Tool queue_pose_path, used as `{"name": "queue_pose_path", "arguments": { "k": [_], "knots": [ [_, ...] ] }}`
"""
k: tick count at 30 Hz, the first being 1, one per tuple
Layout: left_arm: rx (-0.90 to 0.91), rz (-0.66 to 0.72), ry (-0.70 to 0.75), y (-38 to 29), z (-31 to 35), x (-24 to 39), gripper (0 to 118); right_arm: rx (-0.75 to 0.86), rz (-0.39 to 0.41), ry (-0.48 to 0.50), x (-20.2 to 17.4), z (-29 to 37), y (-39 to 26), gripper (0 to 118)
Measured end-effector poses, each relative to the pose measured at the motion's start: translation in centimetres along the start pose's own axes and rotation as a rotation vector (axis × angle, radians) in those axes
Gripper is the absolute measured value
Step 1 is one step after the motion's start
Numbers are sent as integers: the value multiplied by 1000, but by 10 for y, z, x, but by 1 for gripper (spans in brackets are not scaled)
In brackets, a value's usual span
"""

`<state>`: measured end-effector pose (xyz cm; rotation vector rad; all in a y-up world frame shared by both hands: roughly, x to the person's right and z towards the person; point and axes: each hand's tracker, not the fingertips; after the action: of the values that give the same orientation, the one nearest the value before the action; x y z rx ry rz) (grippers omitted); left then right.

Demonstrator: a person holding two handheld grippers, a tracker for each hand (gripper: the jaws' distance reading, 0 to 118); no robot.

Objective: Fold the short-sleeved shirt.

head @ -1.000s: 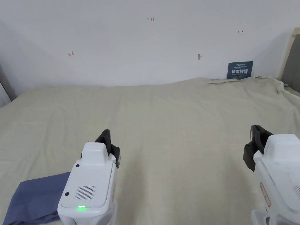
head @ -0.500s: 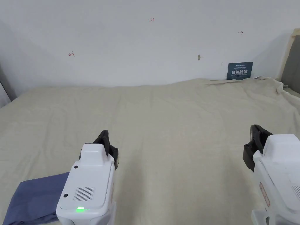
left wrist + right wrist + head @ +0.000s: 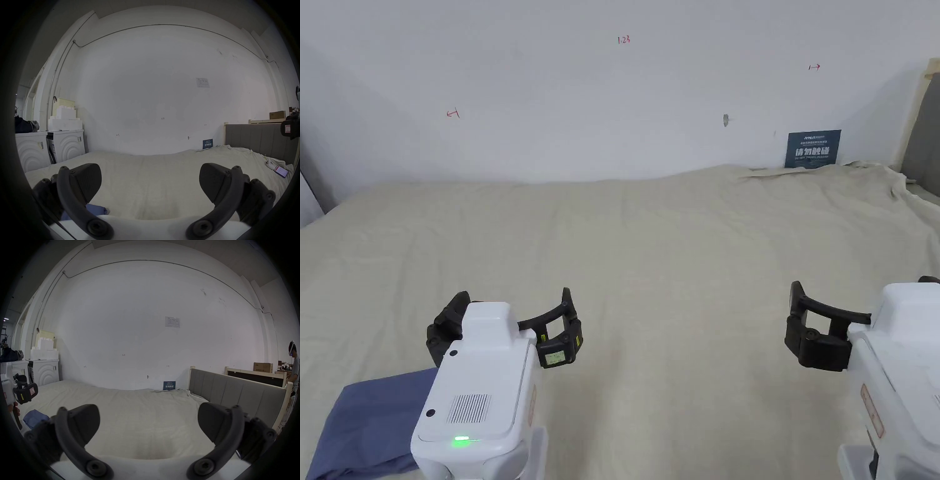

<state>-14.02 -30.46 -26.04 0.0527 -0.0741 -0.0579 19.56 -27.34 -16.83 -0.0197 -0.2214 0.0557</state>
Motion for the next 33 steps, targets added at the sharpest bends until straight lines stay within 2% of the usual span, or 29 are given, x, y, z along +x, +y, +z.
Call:
{"name": "queue_pose_path", "arguments": {
  "k": [33],
  "knots": [
    [1,-32,-3,-2,-3,2,118,17,-5,6,-1,0,4,118]
  ]
}}
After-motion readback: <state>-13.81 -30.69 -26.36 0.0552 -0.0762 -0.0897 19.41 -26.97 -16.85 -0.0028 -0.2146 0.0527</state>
